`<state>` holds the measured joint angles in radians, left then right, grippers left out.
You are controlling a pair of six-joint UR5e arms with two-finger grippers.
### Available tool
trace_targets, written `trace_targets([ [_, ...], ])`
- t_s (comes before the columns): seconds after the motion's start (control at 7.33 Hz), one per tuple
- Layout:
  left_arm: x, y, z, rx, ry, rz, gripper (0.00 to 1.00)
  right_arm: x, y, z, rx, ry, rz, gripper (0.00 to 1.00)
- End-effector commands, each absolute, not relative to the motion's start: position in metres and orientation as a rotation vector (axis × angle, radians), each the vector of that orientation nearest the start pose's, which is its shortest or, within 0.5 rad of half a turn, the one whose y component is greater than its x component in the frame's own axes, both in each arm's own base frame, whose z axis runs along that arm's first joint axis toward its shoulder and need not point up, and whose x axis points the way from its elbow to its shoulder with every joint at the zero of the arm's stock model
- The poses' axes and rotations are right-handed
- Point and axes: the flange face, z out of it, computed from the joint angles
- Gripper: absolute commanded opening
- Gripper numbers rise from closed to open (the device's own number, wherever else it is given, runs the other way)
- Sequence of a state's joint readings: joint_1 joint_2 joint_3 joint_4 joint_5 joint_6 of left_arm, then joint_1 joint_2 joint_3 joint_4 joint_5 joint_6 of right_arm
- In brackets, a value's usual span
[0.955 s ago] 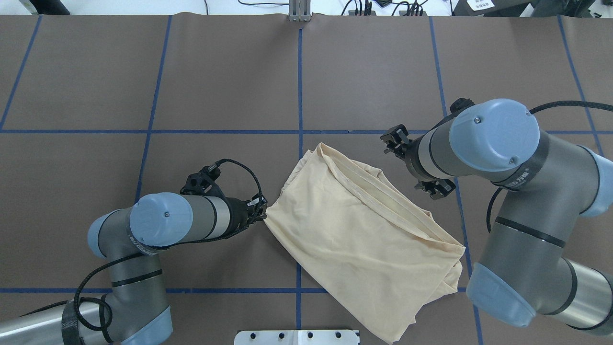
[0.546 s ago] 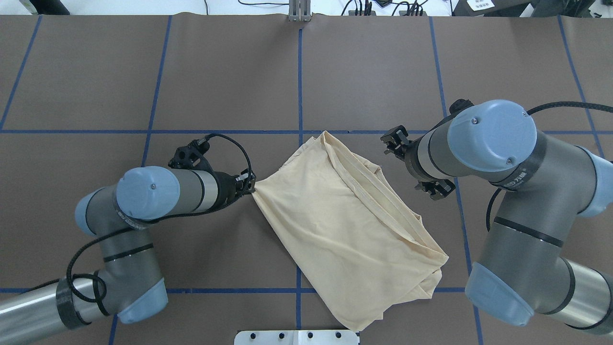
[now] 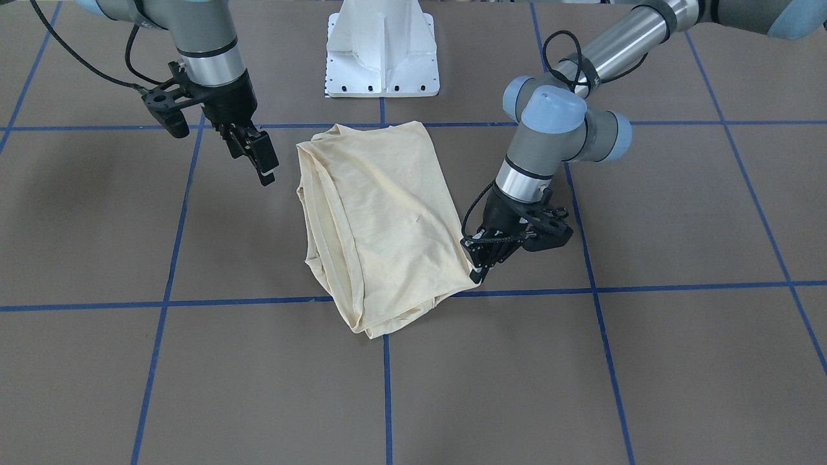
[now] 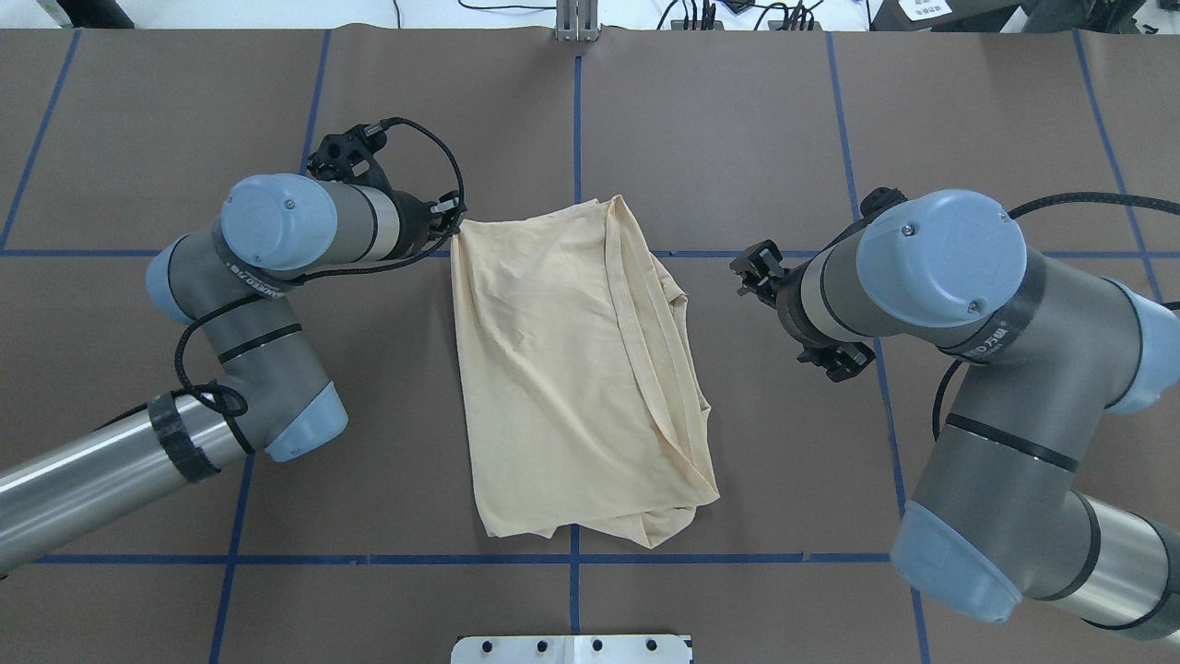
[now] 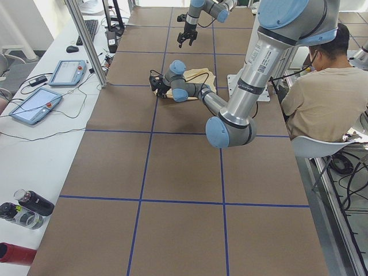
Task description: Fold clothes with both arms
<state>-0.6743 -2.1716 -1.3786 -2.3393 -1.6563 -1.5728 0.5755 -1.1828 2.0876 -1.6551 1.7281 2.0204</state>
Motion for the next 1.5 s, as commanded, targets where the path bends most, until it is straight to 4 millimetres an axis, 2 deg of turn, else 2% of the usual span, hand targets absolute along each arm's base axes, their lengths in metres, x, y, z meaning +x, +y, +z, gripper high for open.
trace_targets([
  [0.0,0.504,-0.616,0.317,0.404,1.152,-0.524,0.30,-0.399,-0.399,0.230,-0.095,-0.873,0.885,1.00],
  [0.14,0.498,-0.620,0.315,0.419,1.152,-0.516,0.65,-0.419,-0.399,0.223,-0.095,-0.886,0.861,1.00],
  [0.27,0.495,-0.617,0.304,0.416,1.168,-0.508,0.66,-0.437,-0.405,0.216,-0.094,-0.958,0.849,1.00],
  [0.41,0.476,-0.605,0.305,0.423,1.187,-0.502,0.65,-0.449,-0.401,0.217,-0.098,-1.002,0.826,1.00],
  [0.55,0.455,-0.579,0.309,0.354,1.203,-0.455,0.65,-0.462,-0.391,0.219,-0.106,-0.994,0.798,1.00],
  [0.68,0.427,-0.554,0.298,0.336,1.196,-0.449,0.65,-0.475,-0.374,0.219,-0.124,-0.988,0.753,1.00],
  [0.82,0.410,-0.537,0.281,0.326,1.179,-0.452,0.65,-0.489,-0.359,0.205,-0.102,-1.002,0.627,0.94],
  [0.96,0.398,-0.528,0.277,0.317,1.155,-0.454,0.65,-0.509,-0.339,0.207,-0.038,-0.985,0.379,0.84],
  [1.09,0.386,-0.520,0.278,0.341,1.154,-0.428,0.65,-0.520,-0.331,0.214,-0.004,-0.965,0.220,0.78],
  [1.23,0.375,-0.510,0.283,0.343,1.154,-0.425,0.65,-0.530,-0.315,0.218,-0.004,-0.942,0.228,0.79],
  [1.36,0.373,-0.509,0.283,0.345,1.155,-0.426,0.65,-0.552,-0.282,0.226,-0.081,-0.924,0.470,0.81],
])
